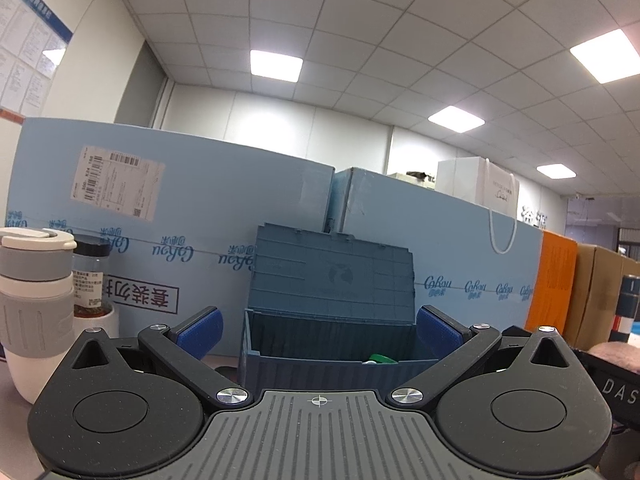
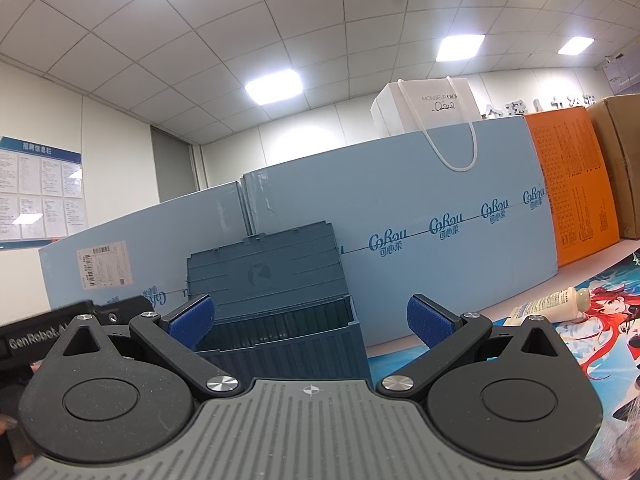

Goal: Organize rigid objects

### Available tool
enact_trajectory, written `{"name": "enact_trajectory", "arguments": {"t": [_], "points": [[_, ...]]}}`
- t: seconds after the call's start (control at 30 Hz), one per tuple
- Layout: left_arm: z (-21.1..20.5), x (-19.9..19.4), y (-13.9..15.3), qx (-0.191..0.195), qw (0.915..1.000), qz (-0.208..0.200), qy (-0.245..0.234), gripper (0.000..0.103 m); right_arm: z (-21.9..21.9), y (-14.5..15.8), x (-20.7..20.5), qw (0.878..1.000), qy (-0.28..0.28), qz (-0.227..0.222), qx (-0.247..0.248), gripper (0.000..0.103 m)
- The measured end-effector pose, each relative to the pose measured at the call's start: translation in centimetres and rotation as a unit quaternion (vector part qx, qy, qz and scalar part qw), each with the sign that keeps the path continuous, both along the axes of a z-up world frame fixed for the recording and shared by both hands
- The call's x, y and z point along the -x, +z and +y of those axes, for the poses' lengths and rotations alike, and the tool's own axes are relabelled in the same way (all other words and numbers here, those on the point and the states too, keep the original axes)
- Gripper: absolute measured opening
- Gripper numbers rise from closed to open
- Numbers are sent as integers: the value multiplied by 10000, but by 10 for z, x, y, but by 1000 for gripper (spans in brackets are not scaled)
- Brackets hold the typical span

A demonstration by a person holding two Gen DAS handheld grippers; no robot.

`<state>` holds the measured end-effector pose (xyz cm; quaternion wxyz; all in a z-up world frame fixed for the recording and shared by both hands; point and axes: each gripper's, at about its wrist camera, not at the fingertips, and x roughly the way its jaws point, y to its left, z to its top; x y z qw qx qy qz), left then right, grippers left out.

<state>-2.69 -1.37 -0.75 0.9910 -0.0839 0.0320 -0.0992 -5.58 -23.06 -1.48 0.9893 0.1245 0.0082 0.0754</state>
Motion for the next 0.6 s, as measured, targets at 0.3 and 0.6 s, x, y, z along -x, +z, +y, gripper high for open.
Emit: {"name": "enact_trajectory", "arguments": {"t": [0.3, 0.6], "points": [[1, -1, -1, 77, 9999, 15, 116, 103, -1, -1, 0, 10000, -80, -44, 21, 103], [2, -2, -1, 87, 9998, 59, 154, 103, -1, -1, 0, 10000, -56, -57, 18, 103]]}}
